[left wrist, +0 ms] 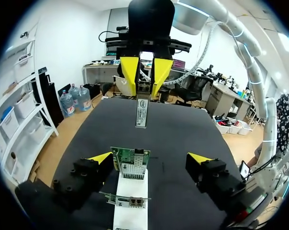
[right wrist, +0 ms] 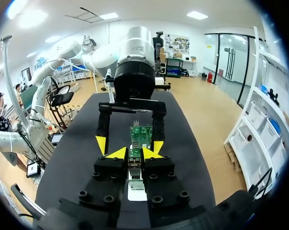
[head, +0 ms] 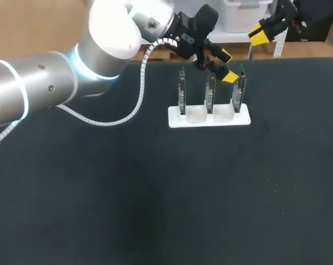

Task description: Pick up the optical module with the left hand, and insert it into the network port with the right hand.

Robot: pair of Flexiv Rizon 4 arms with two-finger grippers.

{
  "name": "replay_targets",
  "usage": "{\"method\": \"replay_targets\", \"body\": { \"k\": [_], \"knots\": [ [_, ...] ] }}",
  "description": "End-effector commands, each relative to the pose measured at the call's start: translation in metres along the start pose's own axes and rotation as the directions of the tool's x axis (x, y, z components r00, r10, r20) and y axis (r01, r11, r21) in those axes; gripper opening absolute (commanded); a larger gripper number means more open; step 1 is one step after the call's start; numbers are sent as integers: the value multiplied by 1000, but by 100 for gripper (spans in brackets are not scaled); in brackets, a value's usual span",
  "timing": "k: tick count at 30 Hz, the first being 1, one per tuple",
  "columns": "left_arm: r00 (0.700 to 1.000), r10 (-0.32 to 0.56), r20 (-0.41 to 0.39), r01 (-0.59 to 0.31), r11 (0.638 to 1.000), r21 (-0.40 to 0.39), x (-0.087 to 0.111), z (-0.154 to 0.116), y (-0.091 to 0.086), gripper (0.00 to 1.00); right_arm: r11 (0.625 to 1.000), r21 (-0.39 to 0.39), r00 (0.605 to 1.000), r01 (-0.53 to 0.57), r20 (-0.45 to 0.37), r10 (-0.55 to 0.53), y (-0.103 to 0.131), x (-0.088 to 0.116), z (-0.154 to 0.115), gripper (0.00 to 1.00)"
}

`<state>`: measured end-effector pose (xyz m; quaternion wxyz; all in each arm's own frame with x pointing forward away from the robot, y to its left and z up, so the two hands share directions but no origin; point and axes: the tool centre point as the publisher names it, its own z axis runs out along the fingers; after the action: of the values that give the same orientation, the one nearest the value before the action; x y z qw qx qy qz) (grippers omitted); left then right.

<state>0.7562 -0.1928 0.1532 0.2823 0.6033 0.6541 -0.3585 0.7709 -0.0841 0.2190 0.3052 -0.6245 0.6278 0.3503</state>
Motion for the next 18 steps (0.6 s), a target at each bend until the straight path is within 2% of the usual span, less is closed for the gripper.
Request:
{"method": "replay_targets", "body": {
  "k": [1,18],
  "knots": [
    [1000,-2,-8,2,1000,5,-2,2,3,100,1000,2,1000,0,1,0,1,0,0,0],
    [1000,16,6,-16,1000,5,-3,4,3,100,1000,-4,1000,2,-10,-2,1,1,1,0]
  ]
}}
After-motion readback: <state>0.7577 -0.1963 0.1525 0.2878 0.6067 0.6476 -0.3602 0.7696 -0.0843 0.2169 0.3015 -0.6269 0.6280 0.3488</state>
